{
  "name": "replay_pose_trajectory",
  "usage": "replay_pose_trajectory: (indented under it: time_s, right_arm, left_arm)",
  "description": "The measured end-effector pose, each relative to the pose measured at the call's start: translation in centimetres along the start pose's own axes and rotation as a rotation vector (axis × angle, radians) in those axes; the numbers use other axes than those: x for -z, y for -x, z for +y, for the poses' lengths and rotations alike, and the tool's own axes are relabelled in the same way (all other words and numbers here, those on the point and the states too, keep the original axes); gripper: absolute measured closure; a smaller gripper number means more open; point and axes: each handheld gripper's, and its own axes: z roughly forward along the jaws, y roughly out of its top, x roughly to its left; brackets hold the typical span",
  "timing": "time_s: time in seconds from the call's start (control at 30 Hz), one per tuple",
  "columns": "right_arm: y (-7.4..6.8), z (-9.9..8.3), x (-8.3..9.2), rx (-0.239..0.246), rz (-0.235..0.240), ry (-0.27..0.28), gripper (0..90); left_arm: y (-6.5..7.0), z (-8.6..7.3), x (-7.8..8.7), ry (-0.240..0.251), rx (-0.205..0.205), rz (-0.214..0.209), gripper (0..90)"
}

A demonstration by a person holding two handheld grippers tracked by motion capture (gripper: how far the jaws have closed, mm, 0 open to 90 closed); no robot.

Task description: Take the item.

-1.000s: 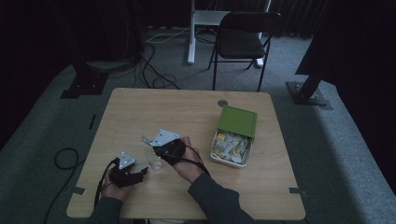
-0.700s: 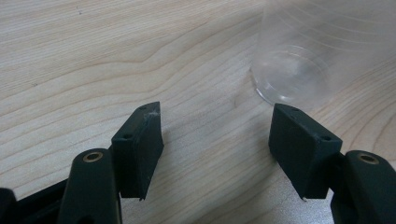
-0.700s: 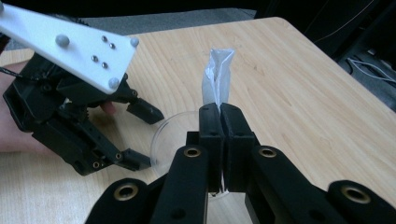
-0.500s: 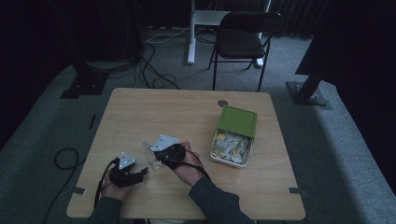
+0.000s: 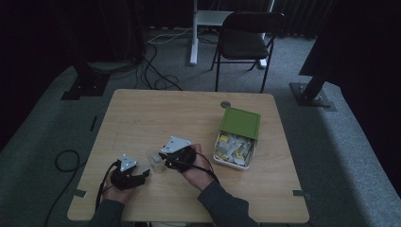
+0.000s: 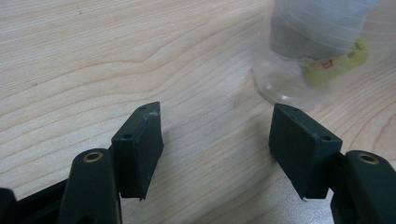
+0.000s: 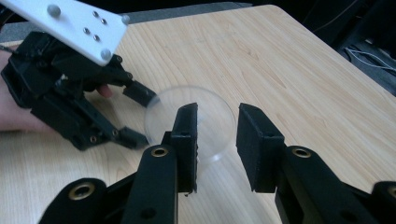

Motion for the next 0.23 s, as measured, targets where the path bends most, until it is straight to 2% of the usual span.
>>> replay_pose_trajectory:
  time_s: [0.23]
  right_arm:
    - [1.2,-2.2,0.7,-0.054,-0.029,-0.028,64.1]
  left_arm:
    - [0.0,0.0,0.0,0.000,0.000,-0.001,36.0]
